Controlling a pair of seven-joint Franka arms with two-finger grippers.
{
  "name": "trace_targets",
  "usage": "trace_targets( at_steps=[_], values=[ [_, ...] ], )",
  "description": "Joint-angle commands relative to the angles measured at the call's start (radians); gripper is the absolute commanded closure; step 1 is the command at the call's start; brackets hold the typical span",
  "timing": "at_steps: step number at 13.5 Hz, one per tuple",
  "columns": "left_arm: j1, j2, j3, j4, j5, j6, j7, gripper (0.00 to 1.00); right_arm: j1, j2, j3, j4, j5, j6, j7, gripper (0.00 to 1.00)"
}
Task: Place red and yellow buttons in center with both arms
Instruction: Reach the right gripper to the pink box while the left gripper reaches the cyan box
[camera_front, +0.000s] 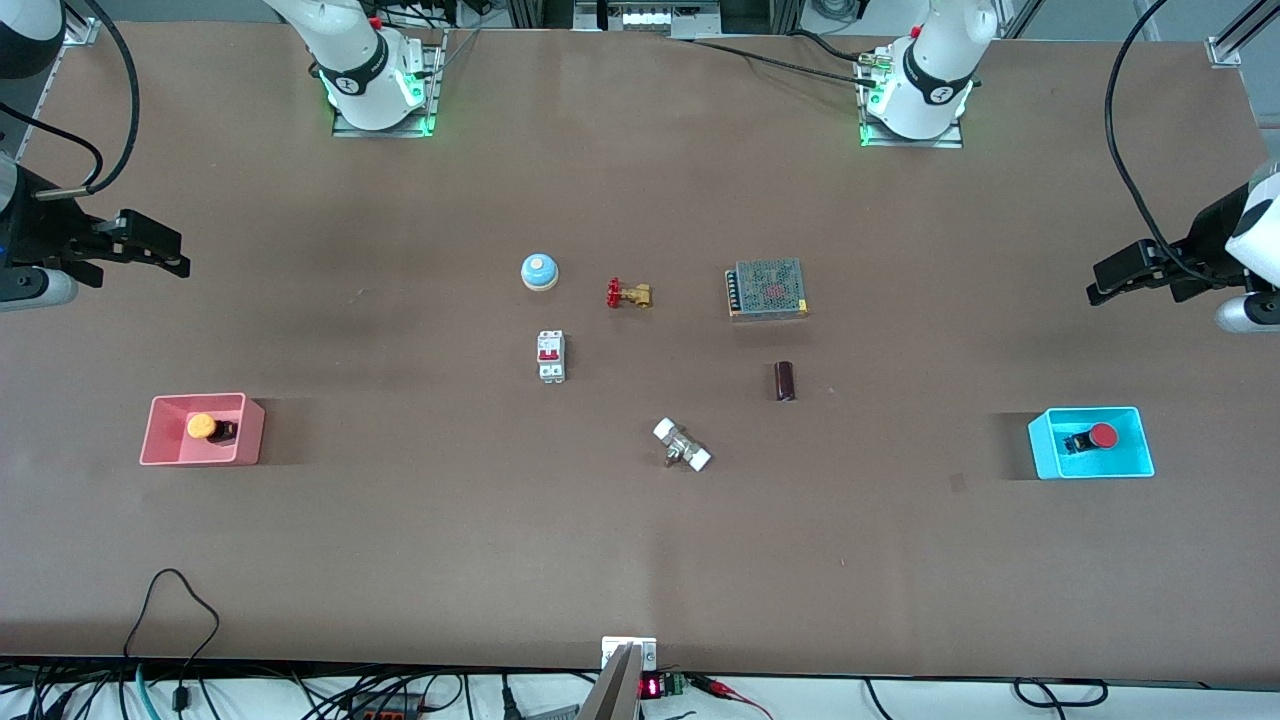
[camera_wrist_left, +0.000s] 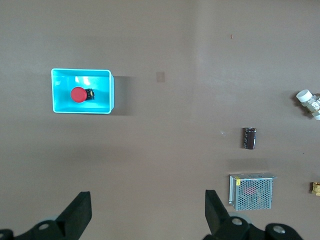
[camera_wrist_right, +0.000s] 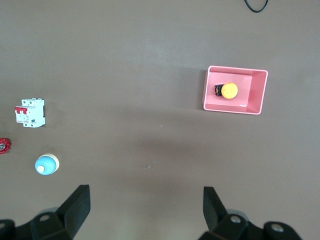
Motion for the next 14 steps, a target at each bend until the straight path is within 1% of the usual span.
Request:
trace_targets(
  at_steps=[1,4,5,7,9,10,12,13,14],
  values=[
    [0.010,-0.032,-0.008,-0.028,0.019,-0.013,0.010,0.00,-0.006,-0.003,0.001,0.002,0.000,-0.013,0.014,0.00],
    [0.009,-0.021,-0.006,-0.015,0.019,-0.006,0.010,0.00,-0.006,-0.003,-0.001,0.002,-0.001,-0.013,0.003,0.00],
    [0.009,-0.001,-0.005,-0.012,0.018,-0.007,0.007,0.00,-0.007,0.003,-0.001,0.002,-0.001,-0.013,0.012,0.00],
    [0.012,0.023,0.006,-0.004,0.016,-0.009,0.009,0.00,-0.033,0.029,-0.002,0.002,0.005,-0.010,0.000,0.00],
    [0.022,0.066,0.007,-0.001,0.016,-0.006,0.010,0.00,-0.035,0.064,-0.002,-0.001,0.002,0.004,0.000,0.00],
    [0.024,0.097,0.007,0.013,0.016,-0.006,0.010,0.00,-0.033,0.072,-0.002,-0.001,0.000,0.009,-0.002,0.00],
    [0.041,0.210,0.015,0.078,0.030,-0.006,0.015,0.00,-0.026,0.116,-0.001,-0.002,0.002,0.010,-0.003,0.00],
    [0.044,0.256,0.023,0.109,0.069,-0.006,0.016,0.00,-0.029,0.135,-0.001,-0.007,-0.003,0.018,-0.005,0.00],
    [0.046,0.295,0.043,0.117,0.103,-0.003,0.012,0.00,-0.033,0.147,-0.001,-0.025,-0.003,0.071,-0.022,0.00]
  ],
)
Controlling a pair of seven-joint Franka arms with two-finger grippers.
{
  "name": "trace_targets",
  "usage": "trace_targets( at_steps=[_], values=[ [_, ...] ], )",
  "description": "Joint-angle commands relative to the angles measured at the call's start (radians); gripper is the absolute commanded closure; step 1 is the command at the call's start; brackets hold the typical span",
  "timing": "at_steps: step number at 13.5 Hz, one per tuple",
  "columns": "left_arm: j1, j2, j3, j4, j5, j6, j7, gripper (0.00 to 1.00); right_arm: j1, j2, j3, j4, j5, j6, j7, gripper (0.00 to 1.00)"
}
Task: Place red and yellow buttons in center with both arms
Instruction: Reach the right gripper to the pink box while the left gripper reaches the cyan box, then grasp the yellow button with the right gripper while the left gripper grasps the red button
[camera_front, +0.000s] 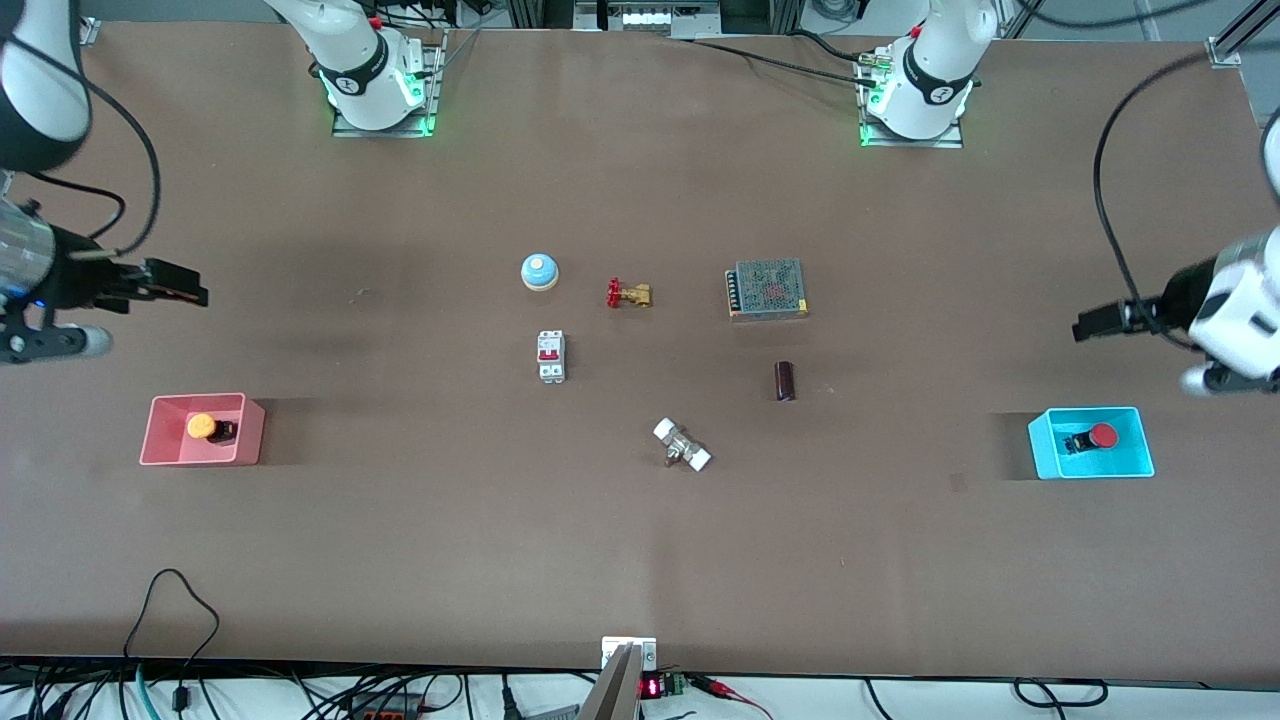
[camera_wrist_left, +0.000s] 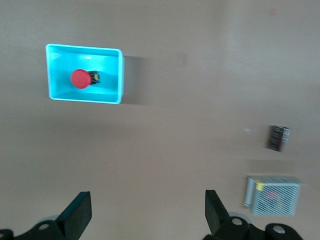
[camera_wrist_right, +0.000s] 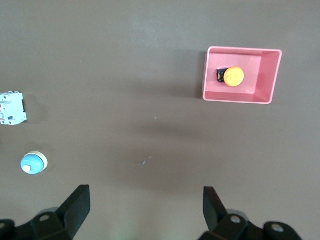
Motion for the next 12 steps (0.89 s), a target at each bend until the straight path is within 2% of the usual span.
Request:
trace_targets(
  at_steps=[1,3,5,9,10,12],
  values=[
    [0.017,0.125,0.028,0.090,0.061,0.001,0.014,0.00,-0.001,0.028,0.003,-0.051,-0.028,0.145,-0.078,0.00],
    [0.094,0.177,0.022,0.078,0.056,0.129,0.028,0.00,-0.011,0.037,0.003,-0.131,-0.084,0.347,-0.154,0.00],
    [0.119,0.227,0.020,0.076,0.050,0.210,0.086,0.00,-0.038,0.063,0.003,-0.179,-0.088,0.502,-0.230,0.00],
    [0.160,0.340,0.020,0.075,0.047,0.413,0.114,0.00,-0.141,0.106,0.004,-0.365,-0.082,0.852,-0.303,0.00],
    [0.168,0.362,0.020,0.067,0.047,0.447,0.131,0.00,-0.150,0.109,0.004,-0.401,-0.074,0.901,-0.304,0.00],
    [0.168,0.395,0.020,0.064,0.023,0.473,0.149,0.00,-0.162,0.139,0.003,-0.404,-0.068,0.911,-0.287,0.00]
  ],
)
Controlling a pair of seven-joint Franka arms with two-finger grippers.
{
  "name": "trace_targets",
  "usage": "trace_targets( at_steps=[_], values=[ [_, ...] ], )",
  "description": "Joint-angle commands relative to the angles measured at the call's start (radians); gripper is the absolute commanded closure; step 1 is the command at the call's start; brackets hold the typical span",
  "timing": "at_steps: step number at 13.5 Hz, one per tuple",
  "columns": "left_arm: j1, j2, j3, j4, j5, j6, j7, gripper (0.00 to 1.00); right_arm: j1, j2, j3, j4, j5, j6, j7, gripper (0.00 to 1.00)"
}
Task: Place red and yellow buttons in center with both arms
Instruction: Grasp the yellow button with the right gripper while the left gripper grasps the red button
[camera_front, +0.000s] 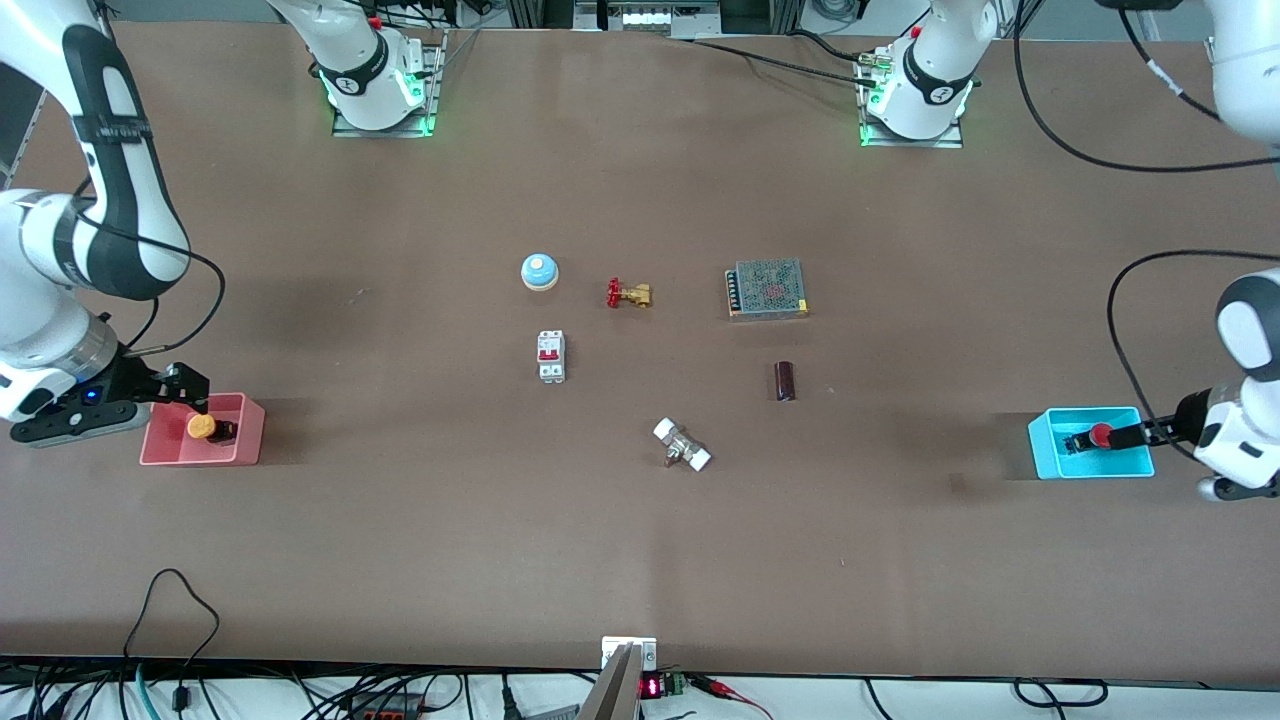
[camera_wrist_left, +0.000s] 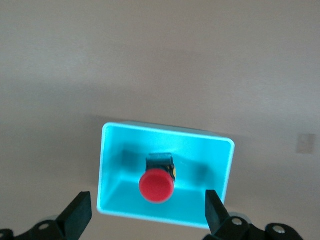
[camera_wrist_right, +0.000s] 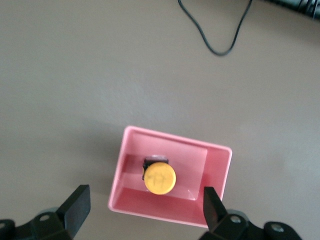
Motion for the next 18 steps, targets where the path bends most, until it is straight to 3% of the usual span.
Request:
trace_targets(
  at_steps=[1,3,12,18],
  values=[
    [0.010,0.052,-0.004,0.024,-0.031,0.012,0.037,0.00,-0.028,0.022,0.012,-0.018,0.037,0.026,-0.002,0.00],
    [0.013,0.081,-0.004,0.023,-0.036,0.093,0.086,0.00,-0.034,0.056,0.010,0.000,0.106,0.027,-0.019,0.00],
    [0.019,0.094,-0.006,-0.029,-0.034,0.115,0.203,0.00,-0.071,0.170,0.012,0.089,0.111,0.027,-0.114,0.00],
    [0.017,0.092,-0.004,-0.063,-0.033,0.115,0.243,0.00,-0.068,0.174,0.038,0.101,0.103,0.024,-0.116,0.00]
  ],
)
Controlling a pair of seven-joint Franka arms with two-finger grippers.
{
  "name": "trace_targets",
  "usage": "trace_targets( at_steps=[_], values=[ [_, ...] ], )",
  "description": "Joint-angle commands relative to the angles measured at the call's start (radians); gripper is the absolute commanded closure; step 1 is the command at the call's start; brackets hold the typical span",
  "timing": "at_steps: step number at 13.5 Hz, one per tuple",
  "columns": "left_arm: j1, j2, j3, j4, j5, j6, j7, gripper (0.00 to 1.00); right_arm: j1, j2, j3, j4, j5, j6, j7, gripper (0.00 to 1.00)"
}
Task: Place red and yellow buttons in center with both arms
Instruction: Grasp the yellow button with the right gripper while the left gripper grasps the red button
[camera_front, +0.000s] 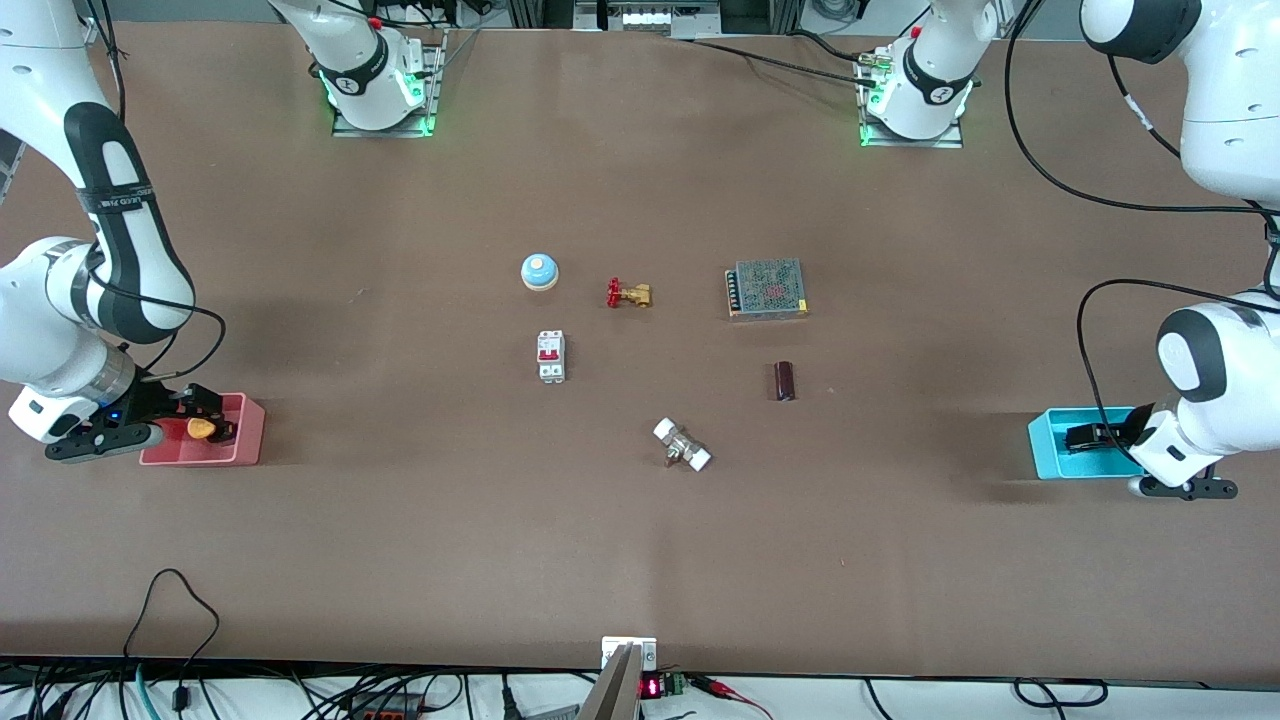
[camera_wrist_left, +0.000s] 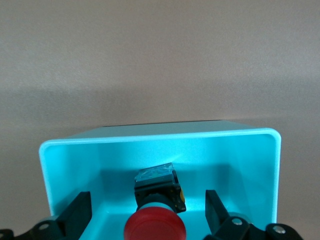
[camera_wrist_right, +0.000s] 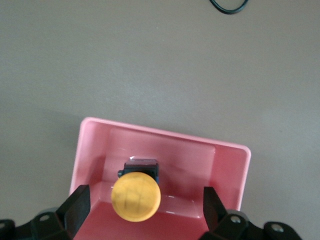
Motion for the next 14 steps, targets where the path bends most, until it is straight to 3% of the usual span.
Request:
trace_targets(
  at_steps=[1,5,10,14],
  values=[
    [0.000,-0.011,0.000,-0.023,-0.020,0.000,0.040,0.01,-0.010,0.007,0.024,0.013,0.006,-0.006,-0.031,0.00],
    [0.000,-0.011,0.000,-0.034,-0.019,0.000,0.040,0.20,-0.010,0.027,0.024,0.026,0.002,-0.009,-0.035,0.00],
    [-0.004,-0.014,0.000,-0.041,-0.019,0.000,0.039,0.52,-0.014,0.030,0.024,0.028,-0.003,-0.007,-0.068,0.00],
    [-0.006,-0.037,0.002,-0.041,-0.010,-0.001,0.040,0.67,-0.017,0.033,0.024,0.040,0.001,-0.009,-0.072,0.00]
  ],
)
